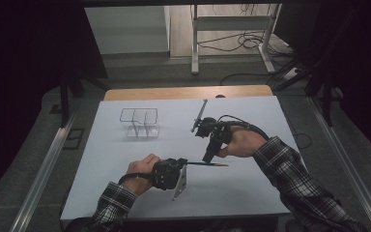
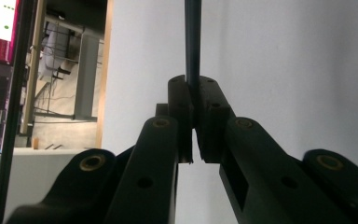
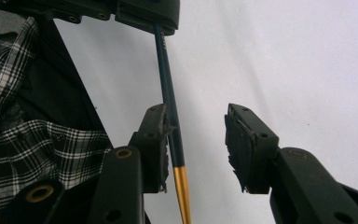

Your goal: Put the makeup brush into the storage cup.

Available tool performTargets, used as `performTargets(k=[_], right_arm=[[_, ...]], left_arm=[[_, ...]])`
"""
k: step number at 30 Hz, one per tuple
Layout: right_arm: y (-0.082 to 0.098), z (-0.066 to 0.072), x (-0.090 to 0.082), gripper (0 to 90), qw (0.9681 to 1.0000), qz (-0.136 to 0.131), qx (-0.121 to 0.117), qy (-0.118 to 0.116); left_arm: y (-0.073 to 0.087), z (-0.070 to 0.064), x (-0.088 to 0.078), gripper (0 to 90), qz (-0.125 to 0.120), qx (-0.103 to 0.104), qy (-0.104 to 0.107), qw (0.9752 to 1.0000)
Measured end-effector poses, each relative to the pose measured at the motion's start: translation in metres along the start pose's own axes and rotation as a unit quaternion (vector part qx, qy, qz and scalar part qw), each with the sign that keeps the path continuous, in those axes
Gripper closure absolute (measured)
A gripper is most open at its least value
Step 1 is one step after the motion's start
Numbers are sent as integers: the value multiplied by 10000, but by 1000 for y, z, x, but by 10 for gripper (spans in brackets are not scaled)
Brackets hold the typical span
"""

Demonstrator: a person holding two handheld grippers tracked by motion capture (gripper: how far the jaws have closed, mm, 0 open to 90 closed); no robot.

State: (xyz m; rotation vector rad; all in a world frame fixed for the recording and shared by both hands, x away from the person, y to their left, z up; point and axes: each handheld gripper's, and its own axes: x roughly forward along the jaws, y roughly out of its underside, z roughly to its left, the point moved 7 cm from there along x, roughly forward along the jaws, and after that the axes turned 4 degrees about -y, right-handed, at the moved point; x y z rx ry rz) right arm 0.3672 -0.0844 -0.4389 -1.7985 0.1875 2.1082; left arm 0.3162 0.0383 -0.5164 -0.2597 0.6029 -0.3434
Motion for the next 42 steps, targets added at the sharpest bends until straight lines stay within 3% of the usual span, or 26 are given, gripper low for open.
performTargets(k=[9,11,17,27,28,29,30,32,33,34,35,36,37,40,42], right_arm=[[4,-2,-6,515,9995,-321,13,24],[5,-2,-7,507,9992,-406,33,8],[8,-4,-12,472,9982,-599,63,3],[14,-10,-17,430,9947,-1015,170,-42],[14,-11,-17,428,9943,-1058,162,-33],[15,-11,-18,422,9938,-1096,175,-40],[15,-12,-19,418,9932,-1154,155,-36],[16,-13,-19,415,9922,-1236,160,-9],[16,-14,-20,410,9915,-1288,174,-4],[16,-14,-20,407,9907,-1348,168,-15],[16,-15,-20,405,9899,-1411,168,-9],[17,-15,-21,401,9891,-1461,168,2],[17,-16,-21,400,9885,-1504,183,-1],[19,-18,-23,398,9860,-1658,183,27],[20,-19,-24,398,9844,-1749,199,15]], left_arm=[[5,3,-2,865,69,-167,112,9998],[8,4,-3,865,139,-94,123,9998],[13,9,-5,865,176,-141,203,9995],[24,14,-5,865,272,-303,324,9986],[17,6,1,866,-216,-1042,246,9940],[16,5,2,865,-326,-1248,251,9913],[17,7,1,865,-275,-1171,260,9924],[19,8,1,865,-275,-1252,295,9913],[23,10,-1,865,-132,-1056,354,9937],[22,10,0,866,-234,-1203,335,9919],[24,11,-1,865,-143,-1116,382,9929],[25,12,-1,865,-189,-1193,391,9919],[24,10,0,865,-320,-1427,392,9885],[27,13,-1,865,-315,-1512,444,9870],[28,14,-1,865,-362,-1639,455,9848]])
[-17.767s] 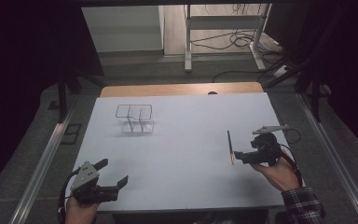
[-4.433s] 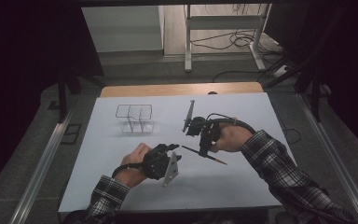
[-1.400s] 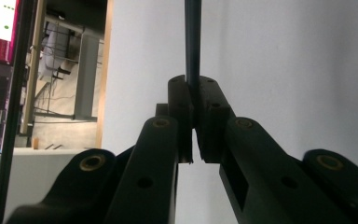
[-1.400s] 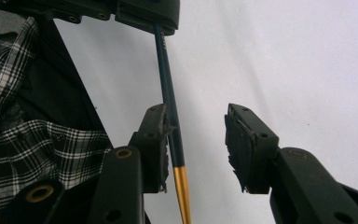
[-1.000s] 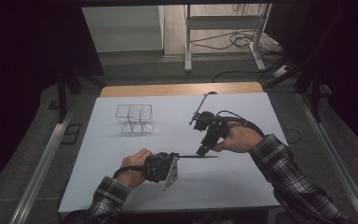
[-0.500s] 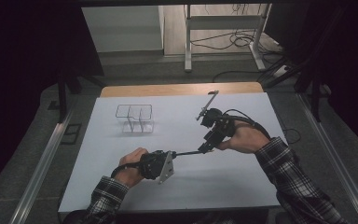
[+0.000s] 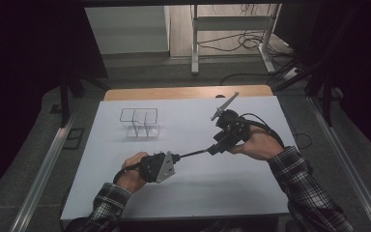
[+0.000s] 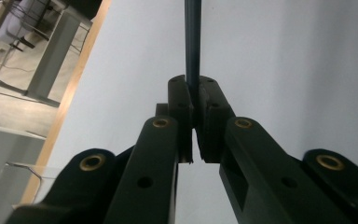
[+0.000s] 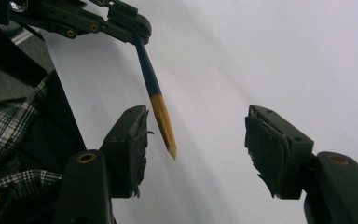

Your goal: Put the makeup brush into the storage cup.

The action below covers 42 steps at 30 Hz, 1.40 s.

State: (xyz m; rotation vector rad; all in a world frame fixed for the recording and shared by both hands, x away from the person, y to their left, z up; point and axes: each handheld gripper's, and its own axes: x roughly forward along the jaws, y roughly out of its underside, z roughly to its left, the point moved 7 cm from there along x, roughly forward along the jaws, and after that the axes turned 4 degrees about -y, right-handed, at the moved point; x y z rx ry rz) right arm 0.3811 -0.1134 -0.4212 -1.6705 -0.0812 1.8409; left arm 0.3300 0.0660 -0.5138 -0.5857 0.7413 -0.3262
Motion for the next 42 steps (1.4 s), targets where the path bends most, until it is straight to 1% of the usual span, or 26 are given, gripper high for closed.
performTargets(k=[5,10,12,15,17,23,26,27,29,31,34,37,38,39,40,41,42], right_arm=[[2,-3,-2,398,9996,-268,83,6],[5,-5,-2,398,9984,-536,155,-5],[6,-5,-3,398,9977,-650,188,-17],[7,-4,-4,400,9963,-831,232,-63],[8,-4,-3,405,9953,-938,234,-63],[10,-1,0,413,9920,-1224,291,-102],[10,0,0,414,9898,-1384,313,-121],[10,0,0,414,9889,-1445,321,-109],[10,0,1,414,9881,-1501,318,-63],[11,-1,3,413,9864,-1602,365,-85],[13,-3,5,414,9840,-1730,424,-94],[15,-4,7,418,9801,-1923,482,-138],[16,-4,7,420,9786,-1993,487,-149],[16,-4,8,422,9784,-2007,483,-131],[17,-4,8,423,9784,-2017,443,-98],[17,-4,8,428,9777,-2058,417,-60],[17,-4,7,434,9762,-2129,406,-62]], left_arm=[[2,5,-2,865,-13,-149,3,9999],[4,8,-5,865,-101,-397,56,9991],[4,9,-5,865,-111,-459,57,9989],[5,10,-5,865,-116,-510,45,9986],[5,11,-6,865,-126,-581,53,9982],[6,14,-9,865,-227,-863,102,9960],[6,15,-8,865,-237,-934,121,9953],[6,15,-8,865,-243,-962,131,9950],[6,15,-8,865,-265,-1016,139,9944],[6,15,-9,865,-298,-1075,151,9936],[6,16,-9,865,-354,-1218,200,9917],[5,16,-9,865,-440,-1362,244,9894],[5,16,-9,865,-452,-1387,259,9890],[5,17,-9,865,-472,-1416,268,9884],[4,17,-9,865,-517,-1513,305,9867],[4,17,-10,865,-540,-1554,324,9858],[4,17,-10,865,-559,-1590,336,9851]])
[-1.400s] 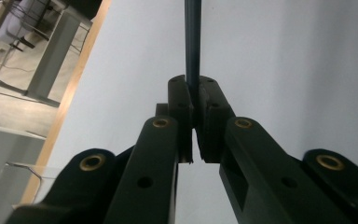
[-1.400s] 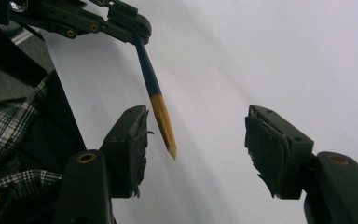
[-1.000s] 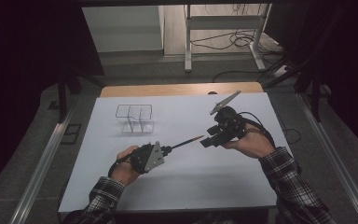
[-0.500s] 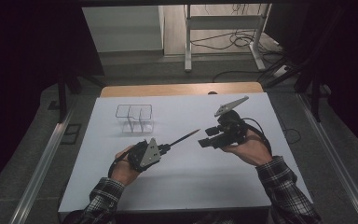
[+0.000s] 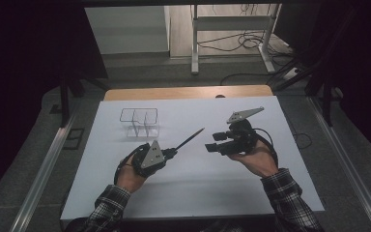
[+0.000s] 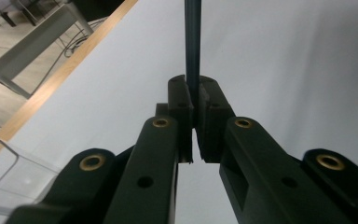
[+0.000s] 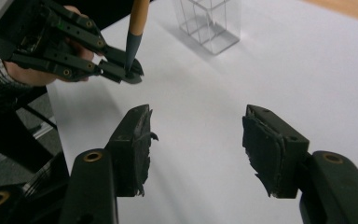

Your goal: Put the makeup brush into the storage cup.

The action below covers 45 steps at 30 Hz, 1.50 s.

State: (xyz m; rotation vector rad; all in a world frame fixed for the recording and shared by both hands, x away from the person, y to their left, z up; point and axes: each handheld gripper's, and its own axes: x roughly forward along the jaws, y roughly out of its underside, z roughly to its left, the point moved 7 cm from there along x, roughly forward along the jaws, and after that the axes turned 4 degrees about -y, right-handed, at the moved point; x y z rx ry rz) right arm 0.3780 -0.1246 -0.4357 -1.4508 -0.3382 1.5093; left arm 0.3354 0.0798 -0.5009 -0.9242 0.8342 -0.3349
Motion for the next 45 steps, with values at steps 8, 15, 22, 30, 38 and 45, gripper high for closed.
performTargets(k=[8,15,22,30,38,45], right_arm=[[-1,3,1,473,9989,-434,0,-153],[-6,9,0,519,9974,-659,20,-301],[-10,13,1,564,9952,-856,111,-471],[-16,21,0,578,9935,-1017,24,-517],[-22,25,-4,627,9910,-1256,-9,-462],[-24,23,-7,661,9890,-1412,67,-426]], left_arm=[[-3,-3,1,864,-183,-313,196,9992],[-5,-5,2,865,-387,-688,417,9960],[-8,-13,6,864,-564,-971,678,9914],[-11,-22,11,864,-699,-1282,943,9848],[-13,-29,15,864,-833,-1615,1171,9764],[-16,-37,18,864,-854,-1599,1283,9750]])
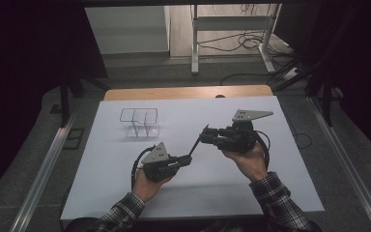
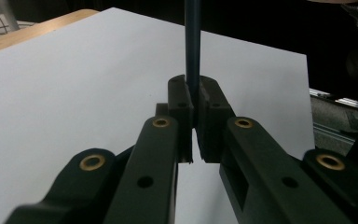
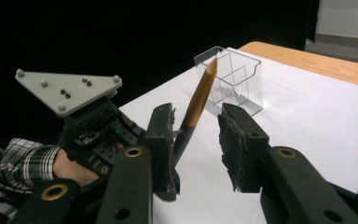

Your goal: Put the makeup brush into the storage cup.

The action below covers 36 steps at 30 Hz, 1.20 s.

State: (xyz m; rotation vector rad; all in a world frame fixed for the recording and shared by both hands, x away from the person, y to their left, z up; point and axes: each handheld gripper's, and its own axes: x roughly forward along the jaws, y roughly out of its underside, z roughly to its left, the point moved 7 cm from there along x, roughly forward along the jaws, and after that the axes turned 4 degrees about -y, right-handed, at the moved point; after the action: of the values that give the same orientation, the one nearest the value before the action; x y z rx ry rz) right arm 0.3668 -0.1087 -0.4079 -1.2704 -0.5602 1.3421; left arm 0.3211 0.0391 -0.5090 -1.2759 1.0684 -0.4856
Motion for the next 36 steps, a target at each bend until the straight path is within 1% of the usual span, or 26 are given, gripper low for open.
performTargets(k=[7,11,14,18,23,24,26,27,28,29,31,32,35,36], right_arm=[[-1,0,-1,711,10000,-30,10,-25],[-1,0,-1,749,10000,-41,21,-50],[-1,1,-1,785,10000,-62,29,-68],[-1,1,-1,802,9998,-93,100,-170],[-2,2,-1,836,9987,-120,275,-408],[-2,3,0,837,9986,-115,294,-430],[-2,4,0,840,9988,-64,255,-417],[-2,5,1,841,9990,-47,217,-387],[-1,5,1,841,9993,-3,174,-336],[-1,5,1,842,9994,32,130,-303],[-1,6,2,842,9996,75,73,-258],[0,5,2,842,9997,107,45,-225],[1,5,3,842,9997,195,-18,-173],[2,5,4,842,9996,236,-34,-154]], left_arm=[[1,-4,3,864,-28,-29,79,10000],[0,-3,3,864,-71,-80,82,9999],[1,-4,4,864,-54,-72,90,9999],[2,-4,5,863,-42,-64,96,9999],[2,-5,6,858,-14,-11,50,10000],[3,-5,7,856,2,-3,46,10000],[3,-4,8,848,43,13,30,10000],[3,-4,8,830,49,31,-3,10000],[3,-4,8,789,67,58,-55,9999],[3,-3,8,750,67,71,-64,9999],[1,-3,7,711,38,64,-57,10000],[0,-2,6,676,33,72,-64,9999],[-2,-2,5,616,36,90,-107,9999],[-3,-2,5,596,34,93,-93,9999]])
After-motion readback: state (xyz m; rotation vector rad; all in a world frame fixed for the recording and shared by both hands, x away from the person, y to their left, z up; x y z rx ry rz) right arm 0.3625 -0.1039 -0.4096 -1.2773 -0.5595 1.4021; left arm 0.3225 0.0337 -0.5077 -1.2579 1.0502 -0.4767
